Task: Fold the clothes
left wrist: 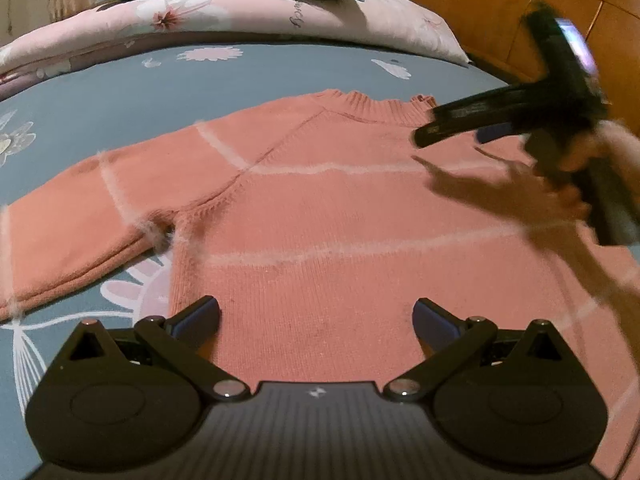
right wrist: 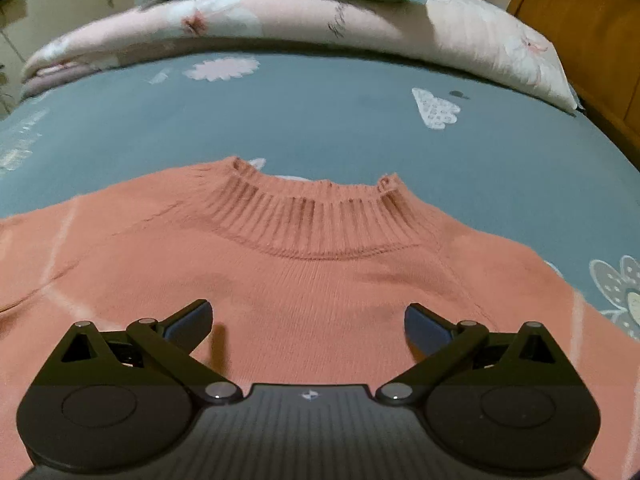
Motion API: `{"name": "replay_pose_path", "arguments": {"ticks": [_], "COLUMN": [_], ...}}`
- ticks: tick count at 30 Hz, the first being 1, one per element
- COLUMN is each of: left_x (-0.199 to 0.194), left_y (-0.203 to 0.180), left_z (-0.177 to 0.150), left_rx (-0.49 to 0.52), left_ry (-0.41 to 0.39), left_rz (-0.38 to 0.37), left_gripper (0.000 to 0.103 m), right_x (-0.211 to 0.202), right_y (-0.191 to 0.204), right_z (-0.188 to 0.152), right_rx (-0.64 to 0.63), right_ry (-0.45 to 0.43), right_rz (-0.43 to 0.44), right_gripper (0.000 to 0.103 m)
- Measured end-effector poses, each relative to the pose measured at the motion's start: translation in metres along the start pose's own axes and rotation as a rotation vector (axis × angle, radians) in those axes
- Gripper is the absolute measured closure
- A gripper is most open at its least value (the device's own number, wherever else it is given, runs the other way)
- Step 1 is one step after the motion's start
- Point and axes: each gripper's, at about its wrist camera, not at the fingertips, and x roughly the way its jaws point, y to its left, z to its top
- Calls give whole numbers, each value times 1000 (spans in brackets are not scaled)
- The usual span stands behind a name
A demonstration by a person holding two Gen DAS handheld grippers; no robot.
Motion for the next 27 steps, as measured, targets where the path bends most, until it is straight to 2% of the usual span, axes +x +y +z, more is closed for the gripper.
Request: {"name": "replay_pose_path", "arguments": {"ticks": [4, 8, 12, 15, 22, 27], "left_x": [-5, -7, -8, -11, -14, -14], "left_y": [-1, -2, -2, -1, -1, -3], "left_z": [-1, -2, -4, -4, -8, -10], "left_rx": [0, -3, -8, -18, -16, -3], "left_ry": [-2, 5, 9, 7, 7, 10], "left_rz": [-15, -13, -11, -16, -12, -1], "left_gripper": [1, 1, 1, 1, 1, 1], "right_x": [-56, -111, -147, -154, -137, -164], "right_y": [-15, -26, -25, -18, -9, -14], "right_z": [-14, -38, -68, -97, -176, -223], "right_rx": [8, 15, -5, 3, 40, 86], "right_ry": [-8, 24, 42, 56, 123, 53], "right_rz": [16, 4, -11, -16, -58, -74], "right_gripper": [0, 0, 0, 0, 0, 0]}}
